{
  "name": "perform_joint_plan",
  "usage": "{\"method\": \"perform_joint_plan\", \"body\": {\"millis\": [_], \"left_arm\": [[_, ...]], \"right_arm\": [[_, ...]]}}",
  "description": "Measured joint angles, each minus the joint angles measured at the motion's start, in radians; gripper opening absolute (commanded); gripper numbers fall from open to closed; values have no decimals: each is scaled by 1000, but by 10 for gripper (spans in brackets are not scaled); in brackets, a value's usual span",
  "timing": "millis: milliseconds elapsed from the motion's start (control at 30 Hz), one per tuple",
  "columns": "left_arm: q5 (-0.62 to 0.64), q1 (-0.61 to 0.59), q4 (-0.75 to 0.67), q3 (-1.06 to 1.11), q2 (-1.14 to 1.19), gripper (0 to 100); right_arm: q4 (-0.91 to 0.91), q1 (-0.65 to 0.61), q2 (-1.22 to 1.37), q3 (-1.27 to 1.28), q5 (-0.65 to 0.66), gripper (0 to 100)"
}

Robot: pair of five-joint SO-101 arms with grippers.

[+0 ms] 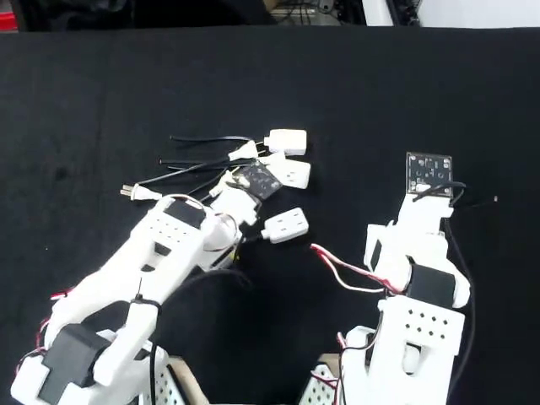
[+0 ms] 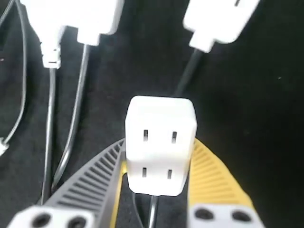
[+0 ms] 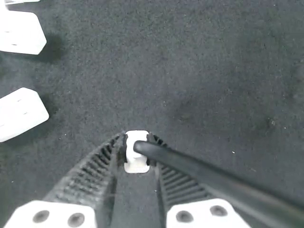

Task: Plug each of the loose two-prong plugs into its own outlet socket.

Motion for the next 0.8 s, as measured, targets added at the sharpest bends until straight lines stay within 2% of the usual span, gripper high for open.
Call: {"method": "perform_joint_plan", "body": {"millis": [67, 200, 467, 567, 667, 800], "left_arm": [[0, -3, 0, 0, 40, 105], [0, -3, 0, -35, 115, 261], [57, -29, 103, -140, 143, 266], [68, -52, 183, -207, 144, 305], [112, -60, 284, -244, 103, 348], [160, -78, 388, -249, -57, 353]], "right_arm": [[0, 0, 0, 0, 0, 12], [0, 0, 0, 0, 0, 12], [0, 0, 0, 0, 0, 12], [0, -2, 0, 0, 0, 12], [0, -80, 0, 0, -3, 12], [-58, -256, 0, -2, 54, 12]]}}
